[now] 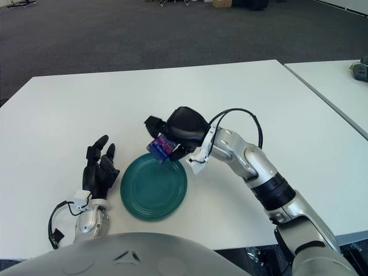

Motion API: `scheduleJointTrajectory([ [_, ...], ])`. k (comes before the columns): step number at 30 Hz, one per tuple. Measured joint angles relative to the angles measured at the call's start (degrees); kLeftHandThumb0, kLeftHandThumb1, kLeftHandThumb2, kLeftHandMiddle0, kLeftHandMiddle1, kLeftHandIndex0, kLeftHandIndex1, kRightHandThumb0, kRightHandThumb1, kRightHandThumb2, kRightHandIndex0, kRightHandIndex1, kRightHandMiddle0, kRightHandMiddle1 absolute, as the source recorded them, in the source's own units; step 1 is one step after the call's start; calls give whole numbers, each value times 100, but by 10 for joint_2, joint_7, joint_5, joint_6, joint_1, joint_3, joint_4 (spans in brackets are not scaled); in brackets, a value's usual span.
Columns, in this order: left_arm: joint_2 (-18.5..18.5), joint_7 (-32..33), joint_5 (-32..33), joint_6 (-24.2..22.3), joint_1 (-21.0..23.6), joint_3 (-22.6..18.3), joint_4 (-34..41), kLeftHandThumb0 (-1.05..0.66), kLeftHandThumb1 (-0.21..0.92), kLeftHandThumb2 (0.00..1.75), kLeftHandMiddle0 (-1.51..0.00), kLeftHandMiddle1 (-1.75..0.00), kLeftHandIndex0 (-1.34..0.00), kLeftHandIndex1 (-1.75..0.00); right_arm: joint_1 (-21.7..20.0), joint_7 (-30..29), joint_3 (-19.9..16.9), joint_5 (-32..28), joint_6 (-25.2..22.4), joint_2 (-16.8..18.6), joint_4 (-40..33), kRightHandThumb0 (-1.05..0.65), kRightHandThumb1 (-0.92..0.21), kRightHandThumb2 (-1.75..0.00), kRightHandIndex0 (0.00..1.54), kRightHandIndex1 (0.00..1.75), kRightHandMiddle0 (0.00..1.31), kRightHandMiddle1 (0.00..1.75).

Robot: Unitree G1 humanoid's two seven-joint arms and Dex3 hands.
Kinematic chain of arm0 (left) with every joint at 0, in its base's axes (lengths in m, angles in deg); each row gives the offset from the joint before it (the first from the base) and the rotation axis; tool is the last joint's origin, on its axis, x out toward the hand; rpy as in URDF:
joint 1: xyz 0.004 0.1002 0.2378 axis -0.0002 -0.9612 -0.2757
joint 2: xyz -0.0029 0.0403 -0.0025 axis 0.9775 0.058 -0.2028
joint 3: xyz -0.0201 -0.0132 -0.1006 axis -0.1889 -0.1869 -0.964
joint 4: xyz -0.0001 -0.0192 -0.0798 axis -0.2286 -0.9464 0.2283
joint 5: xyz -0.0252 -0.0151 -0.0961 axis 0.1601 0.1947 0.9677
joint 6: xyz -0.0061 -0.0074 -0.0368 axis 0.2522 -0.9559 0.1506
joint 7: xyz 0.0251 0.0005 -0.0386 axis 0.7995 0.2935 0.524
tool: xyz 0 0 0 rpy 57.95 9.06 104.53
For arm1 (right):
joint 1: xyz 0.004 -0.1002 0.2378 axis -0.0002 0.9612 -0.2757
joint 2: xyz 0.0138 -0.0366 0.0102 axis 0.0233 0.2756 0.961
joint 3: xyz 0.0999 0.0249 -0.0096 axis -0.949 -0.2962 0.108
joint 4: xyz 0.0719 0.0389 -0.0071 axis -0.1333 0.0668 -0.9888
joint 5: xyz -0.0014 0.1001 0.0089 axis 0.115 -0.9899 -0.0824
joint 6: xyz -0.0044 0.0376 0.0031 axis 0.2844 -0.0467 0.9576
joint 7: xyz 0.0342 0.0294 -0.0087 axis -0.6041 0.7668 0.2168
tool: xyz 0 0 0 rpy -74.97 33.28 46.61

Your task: Put the gum into the plate.

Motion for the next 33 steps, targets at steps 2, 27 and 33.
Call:
scheduleJointTrajectory([
  [2, 0, -2, 4, -1, 0, 0, 0, -92, 92, 97, -47, -2, -10, -89, 10, 7, 0, 0, 3, 0, -19, -45, -42, -119, 113, 175, 54, 175],
  [27, 1, 10, -17, -17, 2, 8, 10, -82, 92, 104, -36, 0, 0, -86, 50, 6, 15, 14, 132, 18, -23, -45, -42, -119, 106, 175, 54, 175],
  [33, 2, 14, -19, -31, -4, 15, 25, -81, 92, 104, -36, 0, 0, -87, 49, 6, 23, 23, 135, 37, 3, -45, -41, -120, 107, 175, 54, 175],
])
